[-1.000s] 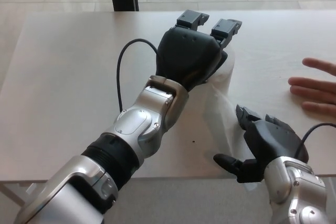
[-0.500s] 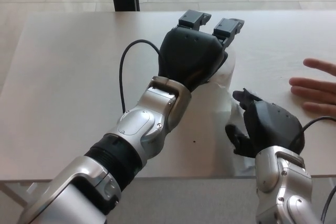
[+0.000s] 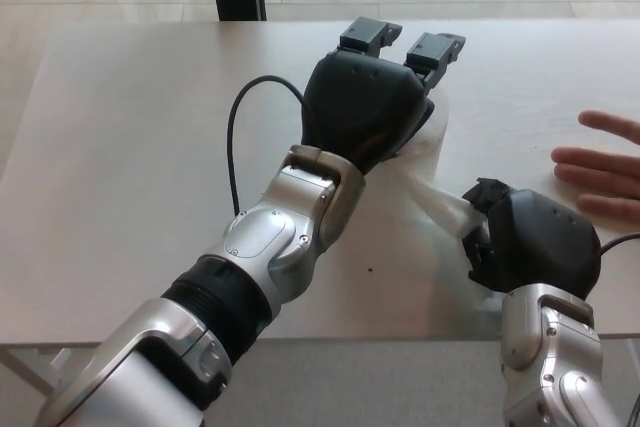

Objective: A toilet paper roll is kept in the middle of the desk infront of the robot. The robot places its left hand on the top of the toilet paper roll to hold it still and uses its right hand to tear off a piece of toilet paper from it and hands the paper to a person

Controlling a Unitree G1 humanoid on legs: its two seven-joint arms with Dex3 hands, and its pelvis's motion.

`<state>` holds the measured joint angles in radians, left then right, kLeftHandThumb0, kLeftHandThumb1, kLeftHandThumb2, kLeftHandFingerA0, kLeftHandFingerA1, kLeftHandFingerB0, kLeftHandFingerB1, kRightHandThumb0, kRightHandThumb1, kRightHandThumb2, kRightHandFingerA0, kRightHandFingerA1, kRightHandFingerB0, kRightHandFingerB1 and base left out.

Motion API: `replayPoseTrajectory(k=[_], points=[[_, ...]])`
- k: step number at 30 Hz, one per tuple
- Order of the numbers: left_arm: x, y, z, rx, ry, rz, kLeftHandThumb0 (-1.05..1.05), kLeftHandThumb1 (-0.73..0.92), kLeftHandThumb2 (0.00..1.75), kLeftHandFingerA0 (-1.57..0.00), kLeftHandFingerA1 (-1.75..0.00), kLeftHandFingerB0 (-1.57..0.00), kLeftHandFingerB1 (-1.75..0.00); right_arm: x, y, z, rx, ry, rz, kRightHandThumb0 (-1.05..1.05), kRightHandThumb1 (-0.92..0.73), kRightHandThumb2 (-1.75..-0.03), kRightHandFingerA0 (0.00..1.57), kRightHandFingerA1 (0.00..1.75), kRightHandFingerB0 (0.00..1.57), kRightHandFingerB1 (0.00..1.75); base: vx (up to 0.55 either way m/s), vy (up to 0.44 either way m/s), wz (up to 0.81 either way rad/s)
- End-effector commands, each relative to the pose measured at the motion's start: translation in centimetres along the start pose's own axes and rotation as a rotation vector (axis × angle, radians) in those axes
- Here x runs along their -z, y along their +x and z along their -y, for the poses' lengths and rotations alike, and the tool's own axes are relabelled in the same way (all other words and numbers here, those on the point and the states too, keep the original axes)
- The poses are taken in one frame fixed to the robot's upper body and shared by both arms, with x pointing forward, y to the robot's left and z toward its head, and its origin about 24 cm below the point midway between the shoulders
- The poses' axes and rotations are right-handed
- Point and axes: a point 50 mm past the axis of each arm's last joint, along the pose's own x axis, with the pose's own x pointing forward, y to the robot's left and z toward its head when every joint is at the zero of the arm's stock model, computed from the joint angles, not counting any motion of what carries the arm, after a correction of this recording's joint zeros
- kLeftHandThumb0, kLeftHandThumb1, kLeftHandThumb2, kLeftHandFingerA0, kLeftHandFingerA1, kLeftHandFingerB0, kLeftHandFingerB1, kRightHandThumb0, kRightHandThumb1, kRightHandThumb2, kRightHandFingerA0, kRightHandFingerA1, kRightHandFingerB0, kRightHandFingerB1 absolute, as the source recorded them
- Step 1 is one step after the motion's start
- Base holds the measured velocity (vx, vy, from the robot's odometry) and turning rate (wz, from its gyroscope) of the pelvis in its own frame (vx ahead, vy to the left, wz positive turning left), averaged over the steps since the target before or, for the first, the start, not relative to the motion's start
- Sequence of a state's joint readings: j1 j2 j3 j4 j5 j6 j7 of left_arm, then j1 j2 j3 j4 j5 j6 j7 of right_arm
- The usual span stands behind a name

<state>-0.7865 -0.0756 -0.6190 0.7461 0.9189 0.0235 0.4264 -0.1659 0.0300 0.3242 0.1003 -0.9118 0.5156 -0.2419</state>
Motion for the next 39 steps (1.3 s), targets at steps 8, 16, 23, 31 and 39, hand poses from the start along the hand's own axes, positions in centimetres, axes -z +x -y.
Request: replayPoseTrajectory(k=[8,16,23,31,39], points=[[1.9,-2.0,2.0,0.075,-0.035,-0.118,-0.31,0.78,0.69,-0.24,-0.42,-0.25,-0.37,1.7,-0.2,0.8,0.324,0.455,0.045,-0.18,-0.71,-0.84,0.78,1.67,0.72,1.35,0.00,0.000,0.00],[2.4,-3.3,3.7,0.200,-0.025,-0.248,-0.13,0.56,1.11,-0.15,-0.53,-0.17,-0.53,0.4,0.7,5.4,0.518,0.922,0.041,-0.16,-0.61,-0.95,0.88,1.64,0.75,1.45,0.00,0.000,0.00],[2.4,-4.7,5.1,0.246,-0.051,-0.270,-0.19,0.65,0.95,-0.26,-0.43,-0.31,-0.39,-1.3,1.0,9.3,0.593,1.206,0.109,-0.14,-0.46,-1.19,1.28,1.43,0.99,1.23,0.00,0.000,0.00],[2.4,-5.0,5.3,0.256,-0.042,-0.267,-0.21,0.63,0.94,-0.25,-0.44,-0.31,-0.38,-2.2,1.3,10.7,0.562,1.360,0.130,-0.10,-0.39,-1.45,1.04,1.75,0.87,1.51,0.00,0.000,0.00],[2.4,-5.8,5.8,0.255,-0.057,-0.272,-0.21,0.65,0.92,-0.28,-0.45,-0.32,-0.38,-1.7,1.1,11.1,0.557,1.451,0.098,-0.09,-0.40,-1.50,1.02,1.75,0.89,1.55,0.00,0.000,0.00]])
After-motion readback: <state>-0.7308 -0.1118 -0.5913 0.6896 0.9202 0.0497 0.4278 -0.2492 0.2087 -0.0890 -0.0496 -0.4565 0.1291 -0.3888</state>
